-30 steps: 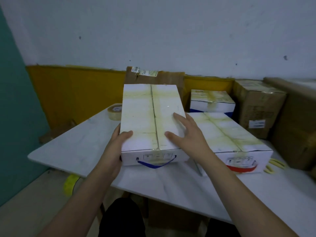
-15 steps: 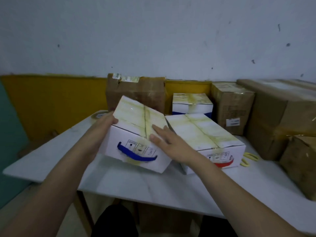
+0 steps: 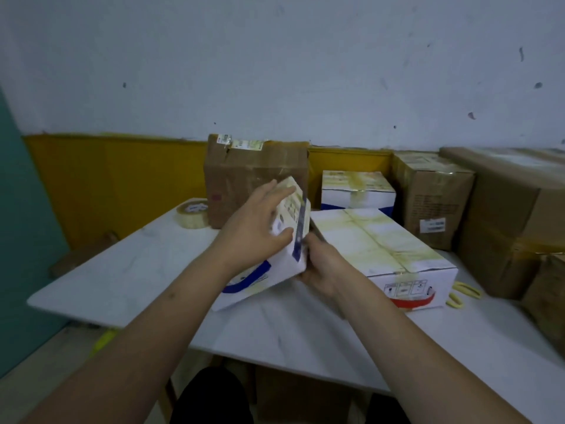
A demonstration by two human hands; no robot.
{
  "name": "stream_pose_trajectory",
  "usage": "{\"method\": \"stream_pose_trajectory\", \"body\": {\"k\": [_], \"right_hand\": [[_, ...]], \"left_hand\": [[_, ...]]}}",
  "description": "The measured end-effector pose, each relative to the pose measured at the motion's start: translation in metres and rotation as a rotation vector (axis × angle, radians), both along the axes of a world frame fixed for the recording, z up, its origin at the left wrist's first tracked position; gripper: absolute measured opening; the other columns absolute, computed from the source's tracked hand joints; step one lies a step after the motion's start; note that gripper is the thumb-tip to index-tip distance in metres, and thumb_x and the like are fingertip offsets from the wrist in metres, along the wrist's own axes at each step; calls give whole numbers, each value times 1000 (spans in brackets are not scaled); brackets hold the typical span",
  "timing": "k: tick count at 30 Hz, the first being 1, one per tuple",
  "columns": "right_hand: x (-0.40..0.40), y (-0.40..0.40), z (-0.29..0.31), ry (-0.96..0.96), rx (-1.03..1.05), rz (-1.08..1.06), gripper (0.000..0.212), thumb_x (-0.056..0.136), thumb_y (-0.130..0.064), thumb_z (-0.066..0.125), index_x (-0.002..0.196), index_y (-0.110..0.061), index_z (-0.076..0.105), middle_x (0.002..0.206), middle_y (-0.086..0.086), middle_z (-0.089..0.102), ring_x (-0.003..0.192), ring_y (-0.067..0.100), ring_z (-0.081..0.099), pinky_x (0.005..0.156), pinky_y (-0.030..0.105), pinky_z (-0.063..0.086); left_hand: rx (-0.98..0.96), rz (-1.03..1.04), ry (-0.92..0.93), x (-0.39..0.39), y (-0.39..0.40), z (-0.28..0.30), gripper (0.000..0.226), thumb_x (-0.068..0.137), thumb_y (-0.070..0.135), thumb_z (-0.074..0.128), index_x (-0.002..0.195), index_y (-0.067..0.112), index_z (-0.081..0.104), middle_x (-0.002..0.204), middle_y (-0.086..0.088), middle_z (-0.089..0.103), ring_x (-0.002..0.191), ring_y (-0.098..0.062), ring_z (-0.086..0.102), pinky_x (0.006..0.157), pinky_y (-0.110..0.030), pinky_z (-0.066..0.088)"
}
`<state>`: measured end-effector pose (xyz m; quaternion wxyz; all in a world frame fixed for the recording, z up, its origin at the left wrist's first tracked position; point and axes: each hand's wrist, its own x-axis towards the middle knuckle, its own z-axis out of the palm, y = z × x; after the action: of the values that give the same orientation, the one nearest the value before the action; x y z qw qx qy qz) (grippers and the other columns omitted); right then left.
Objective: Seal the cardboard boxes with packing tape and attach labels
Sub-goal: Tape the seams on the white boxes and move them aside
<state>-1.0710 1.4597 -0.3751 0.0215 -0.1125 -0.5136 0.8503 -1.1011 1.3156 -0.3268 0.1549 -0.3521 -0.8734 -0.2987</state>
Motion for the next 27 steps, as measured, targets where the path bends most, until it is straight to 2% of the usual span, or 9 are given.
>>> {"method": "stream_pose_trajectory", "body": {"k": [2,5,7,11,14,16,18,21,27], "right_hand": [[0,0,-11,-113,308,-38,18,100,-9,49,106,-5,66,95,17,71,86,30,68,82,45,60],[11,12,-4,-32,1159,-155,24,93,-15,51,82,-5,70,82,10,68,80,24,63,75,35,53],[28,34,20,65,1382,-352,28,94,-24,50,85,-12,74,82,5,69,80,22,62,68,32,49],[42,137,38,-231,1696,-605,37,98,-40,46,115,-13,65,107,9,67,94,29,60,66,32,41],[51,189,15,-641,1541,-306,60,99,-57,42,128,-6,58,113,13,61,92,27,55,71,33,44],[54,198,0,-581,1398,-273,63,96,-59,48,129,-6,56,115,13,61,92,25,54,76,34,47],[60,198,-8,-456,1227,-384,55,95,-53,54,128,-9,56,113,11,61,93,24,56,78,35,49],[68,184,-10,-289,583,-381,28,98,-34,59,113,-11,65,99,13,70,81,25,64,75,37,54],[61,130,-12,-211,442,-284,28,100,-34,54,108,-12,69,105,13,73,95,26,68,91,40,55]], "left_hand": [[-60,19,-6,-9,4,-16,68,92,35,66,152,37,36,162,6,29,143,-16,37,113,-35,38],[-145,69,-189,-15,10,-34,62,95,33,62,152,27,40,156,1,41,136,-18,46,104,-27,38],[-225,63,-228,-9,19,-43,54,97,32,60,148,24,45,151,-1,47,131,-17,49,97,-22,37],[178,30,-408,20,65,-48,37,101,31,53,136,17,57,128,3,62,102,-9,55,76,-19,44],[432,53,-1050,47,106,-56,49,99,44,55,135,11,54,115,2,62,102,-17,59,83,-28,47],[544,77,-1201,52,124,-63,77,82,65,62,140,15,53,122,-3,65,108,-23,63,91,-34,52],[497,57,-1011,50,130,-64,92,70,84,52,148,35,42,143,-2,51,126,-26,53,103,-43,47],[522,-48,-771,42,127,-31,46,70,92,34,111,74,44,145,-1,46,129,-27,50,106,-51,45],[454,-54,-324,40,136,16,61,93,50,62,146,33,37,142,6,38,113,-13,56,78,-19,54]]}}
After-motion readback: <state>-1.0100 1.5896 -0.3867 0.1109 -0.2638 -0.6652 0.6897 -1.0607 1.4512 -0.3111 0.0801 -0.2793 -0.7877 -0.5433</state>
